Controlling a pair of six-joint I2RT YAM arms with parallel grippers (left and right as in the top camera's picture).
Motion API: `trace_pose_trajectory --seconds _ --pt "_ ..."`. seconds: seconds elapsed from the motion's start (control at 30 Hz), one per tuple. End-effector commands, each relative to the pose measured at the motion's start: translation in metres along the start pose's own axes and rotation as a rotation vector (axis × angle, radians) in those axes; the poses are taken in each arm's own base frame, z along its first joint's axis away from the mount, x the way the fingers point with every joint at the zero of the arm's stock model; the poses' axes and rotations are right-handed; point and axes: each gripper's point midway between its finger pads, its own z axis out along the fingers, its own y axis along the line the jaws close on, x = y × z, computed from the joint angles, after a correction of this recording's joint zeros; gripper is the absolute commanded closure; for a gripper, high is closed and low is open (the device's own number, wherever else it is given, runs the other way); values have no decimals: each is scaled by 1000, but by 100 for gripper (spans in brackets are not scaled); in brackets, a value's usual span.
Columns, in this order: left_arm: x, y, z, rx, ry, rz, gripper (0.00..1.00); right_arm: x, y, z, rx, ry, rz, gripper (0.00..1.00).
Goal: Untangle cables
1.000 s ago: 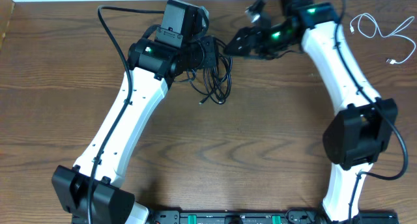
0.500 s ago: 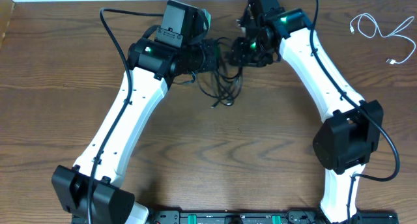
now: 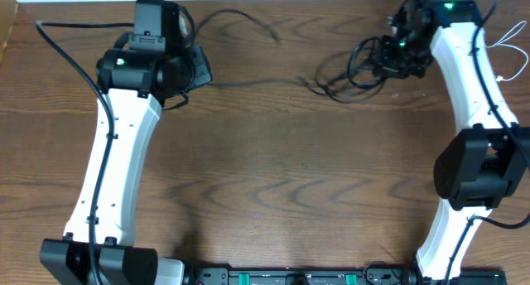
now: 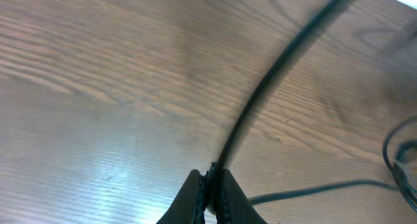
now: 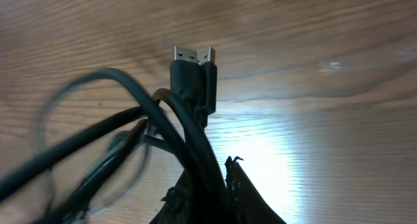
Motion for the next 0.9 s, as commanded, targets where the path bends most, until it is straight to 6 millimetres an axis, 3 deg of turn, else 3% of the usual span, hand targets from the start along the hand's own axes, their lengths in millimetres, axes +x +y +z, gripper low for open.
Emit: trace_pose_trajectory --seconds 0.0,0.1,0.3,0.4,0.5,0.57,0.73,0.87 --pt "-13 21 -9 -75 -53 17 92 -2 -14 0 -6 10 -35 91" --pt "-16 28 -10 -107 -67 30 92 -2 -21 -2 -12 15 -36 91" --pt "-24 60 -15 -229 -97 -5 92 -5 -41 -8 -4 12 -17 88" --pt "-26 77 -17 -255 -97 -41 92 -9 -55 -12 0 2 14 69" --pt "-27 97 -21 -284 -92 -97 92 -12 -70 -16 4 -9 50 44" --pt "-27 106 -22 -293 -85 -130 92 -13 -80 -19 3 -12 73 38" --pt "-22 95 -19 -220 -55 -130 92 -14 -81 -23 -55 -15 99 37" --pt "-20 77 -16 -159 -44 -106 92 -11 -49 -24 -211 0 -5 37"
